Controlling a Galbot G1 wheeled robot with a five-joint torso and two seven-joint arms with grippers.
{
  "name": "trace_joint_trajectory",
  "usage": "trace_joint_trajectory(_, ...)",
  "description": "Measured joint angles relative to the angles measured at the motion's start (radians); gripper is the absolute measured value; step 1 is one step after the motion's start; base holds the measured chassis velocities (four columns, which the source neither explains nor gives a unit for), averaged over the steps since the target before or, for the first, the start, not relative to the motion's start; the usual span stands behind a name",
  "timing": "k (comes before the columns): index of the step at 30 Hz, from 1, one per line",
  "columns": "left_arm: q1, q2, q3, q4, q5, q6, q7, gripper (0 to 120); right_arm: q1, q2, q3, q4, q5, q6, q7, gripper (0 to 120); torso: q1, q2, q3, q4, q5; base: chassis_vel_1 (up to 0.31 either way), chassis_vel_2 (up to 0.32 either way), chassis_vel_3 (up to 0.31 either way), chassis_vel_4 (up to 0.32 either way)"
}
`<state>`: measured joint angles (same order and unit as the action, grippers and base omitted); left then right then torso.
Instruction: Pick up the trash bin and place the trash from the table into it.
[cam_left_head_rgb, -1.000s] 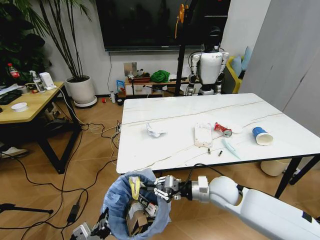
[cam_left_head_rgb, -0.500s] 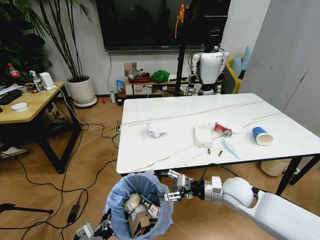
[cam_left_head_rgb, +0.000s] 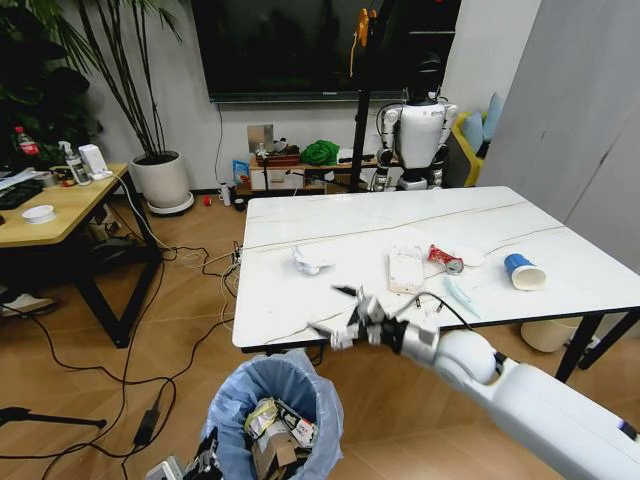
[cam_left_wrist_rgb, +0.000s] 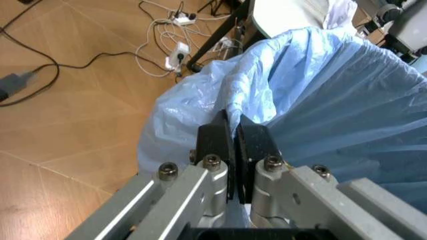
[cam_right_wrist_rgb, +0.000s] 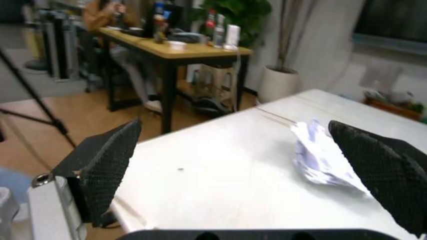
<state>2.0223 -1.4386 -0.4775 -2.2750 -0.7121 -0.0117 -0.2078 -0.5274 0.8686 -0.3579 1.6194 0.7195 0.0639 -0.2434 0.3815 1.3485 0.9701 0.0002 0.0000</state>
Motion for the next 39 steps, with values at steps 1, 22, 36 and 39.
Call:
trace_joint_trajectory(1, 0.001, -0.001, 0.000, 0.000, 0.002, 0.000, 0.001, 0, 0.018, 0.015, -0.013, -0.021, 0.010, -0.017, 0.025, 100, 0.000, 0.000, 0.000, 0.0001, -0.0001, 0.000, 0.000, 0.000, 0.000)
trace_joint_trajectory(22, -0.004, -0.003, 0.005, 0.027, 0.020, 0.002, 0.007, 0, 0.263, 0.337, -0.104, -0.499, -0.057, -0.129, 0.183, 100, 0.000, 0.000, 0.000, -0.0002, -0.0002, 0.000, 0.000, 0.000, 0.000)
trace_joint_trajectory(36, 0.017, 0.002, -0.014, 0.002, 0.020, -0.002, 0.007, 0, 0.294, 0.463, -0.115, -0.640, -0.099, -0.139, 0.194, 100, 0.000, 0.000, 0.000, -0.0001, -0.0002, 0.000, 0.000, 0.000, 0.000)
trace_joint_trajectory(39, 0.018, 0.001, -0.015, -0.002, 0.021, -0.003, 0.008, 0, 0.306, 0.480, -0.119, -0.665, -0.108, -0.136, 0.192, 100, 0.000, 0.000, 0.000, -0.0002, -0.0003, 0.000, 0.000, 0.000, 0.000)
